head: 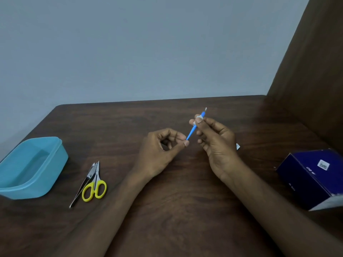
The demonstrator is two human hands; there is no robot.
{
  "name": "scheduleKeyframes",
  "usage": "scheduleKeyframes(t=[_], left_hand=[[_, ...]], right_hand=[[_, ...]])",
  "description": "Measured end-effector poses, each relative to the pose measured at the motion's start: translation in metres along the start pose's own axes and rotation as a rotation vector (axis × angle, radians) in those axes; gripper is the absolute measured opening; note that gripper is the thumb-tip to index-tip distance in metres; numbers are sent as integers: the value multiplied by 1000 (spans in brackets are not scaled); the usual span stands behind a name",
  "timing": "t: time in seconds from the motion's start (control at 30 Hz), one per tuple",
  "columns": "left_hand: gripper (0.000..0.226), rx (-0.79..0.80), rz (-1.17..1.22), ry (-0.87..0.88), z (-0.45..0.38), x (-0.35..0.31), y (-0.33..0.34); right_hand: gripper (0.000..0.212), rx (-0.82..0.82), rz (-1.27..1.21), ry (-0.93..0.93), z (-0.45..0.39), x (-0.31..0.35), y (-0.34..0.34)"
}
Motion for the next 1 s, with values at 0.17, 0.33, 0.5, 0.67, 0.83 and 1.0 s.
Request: scheduleKeyframes(t=[0.17,0.33,0.5,0.67,0.83,1.0], left_hand=[[13,37,-30,-17,0,2,3],[8,54,-122,27,1,-2,4],[4,-52,-152,24,2,-7,-8],[5,-160,-234,35,9,-22,-17],[2,-258,-396,8,22,-40,-47],[6,-354,-552,-130,46,-53,-115]], right_hand=[[10,-79,-65,18,-10,11,-14],[5,-126,-129,9,-14,18,-22],[18,-186,-211,37,-20,9,-32],[14,-68,60,-54,-12,3,-16],[7,131,231,-144,11,0,14],[8,298,308,-133,30,-8,37]])
Point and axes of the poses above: each hand's wrist, its own z-axis away from the middle knuckle, its own y-axis out of the palm, x = y × z, the point moved 10 cm from there along -z, towards the middle knuckle, and after that the axes turned 6 degrees about -x, right-handed, at the moved point
